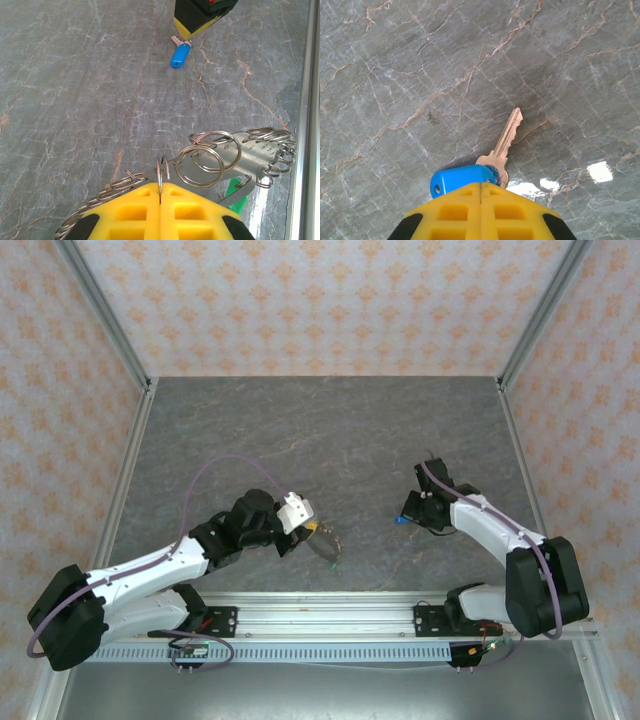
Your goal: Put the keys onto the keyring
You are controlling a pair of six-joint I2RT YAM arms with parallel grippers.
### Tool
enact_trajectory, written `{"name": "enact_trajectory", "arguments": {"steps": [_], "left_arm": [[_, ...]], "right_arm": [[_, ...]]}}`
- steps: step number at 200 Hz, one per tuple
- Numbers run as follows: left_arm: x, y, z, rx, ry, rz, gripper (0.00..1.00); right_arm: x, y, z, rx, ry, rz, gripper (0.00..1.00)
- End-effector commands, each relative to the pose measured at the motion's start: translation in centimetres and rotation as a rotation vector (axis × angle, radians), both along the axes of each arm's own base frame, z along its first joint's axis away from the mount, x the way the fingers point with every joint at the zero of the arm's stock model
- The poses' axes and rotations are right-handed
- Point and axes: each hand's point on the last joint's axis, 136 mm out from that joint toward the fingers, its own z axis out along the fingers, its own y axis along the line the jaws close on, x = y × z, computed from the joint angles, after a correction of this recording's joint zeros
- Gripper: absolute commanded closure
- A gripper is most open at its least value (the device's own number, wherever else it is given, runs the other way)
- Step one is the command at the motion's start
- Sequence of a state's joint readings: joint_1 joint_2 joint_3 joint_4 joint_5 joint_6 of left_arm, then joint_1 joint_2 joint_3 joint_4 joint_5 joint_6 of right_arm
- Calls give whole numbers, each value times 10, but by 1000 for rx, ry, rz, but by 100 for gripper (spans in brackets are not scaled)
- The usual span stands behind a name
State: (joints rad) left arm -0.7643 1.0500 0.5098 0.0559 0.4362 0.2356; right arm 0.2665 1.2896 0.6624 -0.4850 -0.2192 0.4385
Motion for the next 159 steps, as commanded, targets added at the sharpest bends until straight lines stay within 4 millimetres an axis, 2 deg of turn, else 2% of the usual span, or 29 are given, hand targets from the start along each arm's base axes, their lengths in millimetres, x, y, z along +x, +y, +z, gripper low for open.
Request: {"name": "enact_trajectory", "arguments": {"steps": [1,82,159], "left_arm": [[1,-2,8,-5,-9,3,100],[0,1,6,-4,-10,6,100],[0,2,8,-7,-12,11,100]], "right_arm": [[-1,-6,-11,6,22,-38,97],[-11,-22,-23,-45,49,-87,94],[-9,-38,-10,-62,-19,-150,93]]}}
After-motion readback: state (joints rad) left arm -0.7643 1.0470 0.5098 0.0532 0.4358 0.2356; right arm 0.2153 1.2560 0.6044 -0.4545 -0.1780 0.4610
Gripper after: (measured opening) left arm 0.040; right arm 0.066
